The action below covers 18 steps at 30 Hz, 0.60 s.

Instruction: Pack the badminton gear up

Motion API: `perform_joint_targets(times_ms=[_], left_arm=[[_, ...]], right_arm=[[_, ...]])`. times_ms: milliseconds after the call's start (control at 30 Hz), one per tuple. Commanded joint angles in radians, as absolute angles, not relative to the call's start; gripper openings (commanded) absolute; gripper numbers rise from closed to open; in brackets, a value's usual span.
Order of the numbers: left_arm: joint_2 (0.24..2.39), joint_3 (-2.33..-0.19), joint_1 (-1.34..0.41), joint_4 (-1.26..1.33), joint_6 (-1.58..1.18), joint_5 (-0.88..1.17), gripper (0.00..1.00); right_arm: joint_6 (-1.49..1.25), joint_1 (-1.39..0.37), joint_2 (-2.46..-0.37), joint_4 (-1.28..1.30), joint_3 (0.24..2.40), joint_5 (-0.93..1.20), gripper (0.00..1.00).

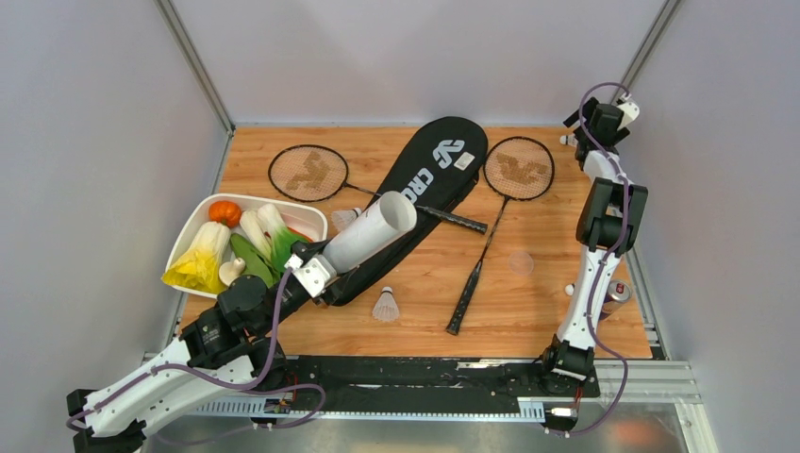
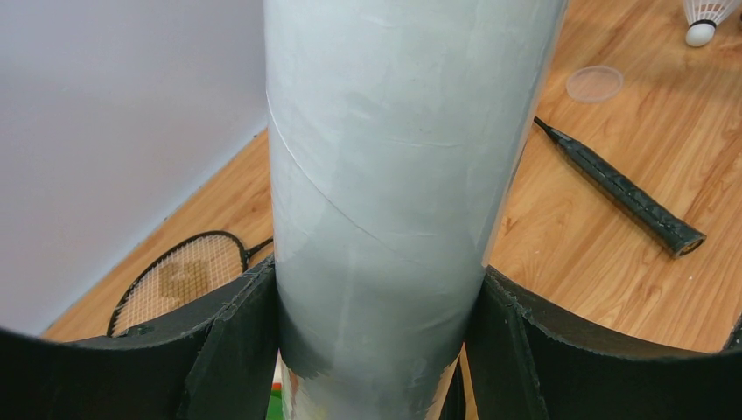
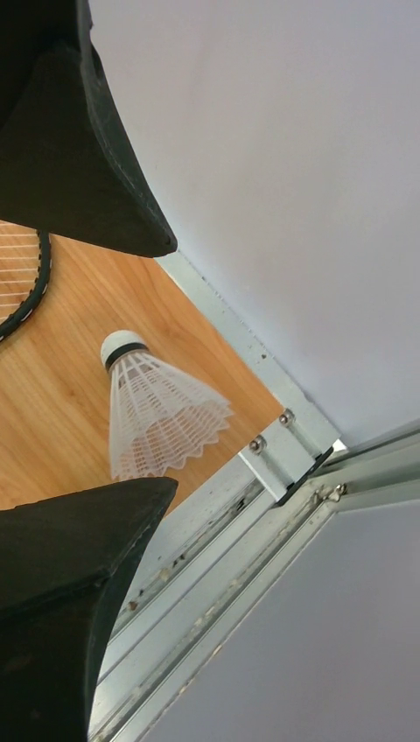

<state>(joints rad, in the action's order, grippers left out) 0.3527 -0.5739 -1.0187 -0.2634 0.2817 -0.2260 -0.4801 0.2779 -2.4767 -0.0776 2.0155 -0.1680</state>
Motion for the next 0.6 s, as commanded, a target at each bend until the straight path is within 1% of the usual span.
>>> perform_joint_targets(times_ms=[0, 133, 233, 333, 367, 467, 567], left_arm=[[0.361, -0.572, -1.017, -0.189, 0.280, -0.241, 0.47], [0.368, -0.573, -1.017, -0.193, 0.281, -0.247, 0.47], [0.368, -0.573, -1.016, -0.192, 0.283, -0.249, 0.47], [0.370, -0.574, -1.016, -0.192, 0.284, -0.249, 0.47], [0.369, -0.575, -1.016, -0.193, 0.284, -0.249, 0.47], [0.369, -0.575, -1.015, -0.193, 0.282, -0.249, 0.47], [0.366, -0.575, -1.015, -0.198, 0.283, -0.251, 0.47]], right_arm=[[-0.494, 0.296, -2.526, -0.147, 2.094, -0.072, 0.96], [-0.530, 0.312, -2.552, -0.157, 2.114, 0.010, 0.88], [-0.536, 0.320, -2.551, -0.162, 2.112, 0.046, 0.83], [-0.524, 0.323, -2.541, -0.164, 2.110, 0.083, 0.75], [-0.521, 0.323, -2.534, -0.164, 2.105, 0.092, 0.70], [-0.514, 0.327, -2.503, -0.169, 2.065, 0.116, 0.48], [-0.514, 0.328, -2.463, -0.178, 2.013, 0.129, 0.21]])
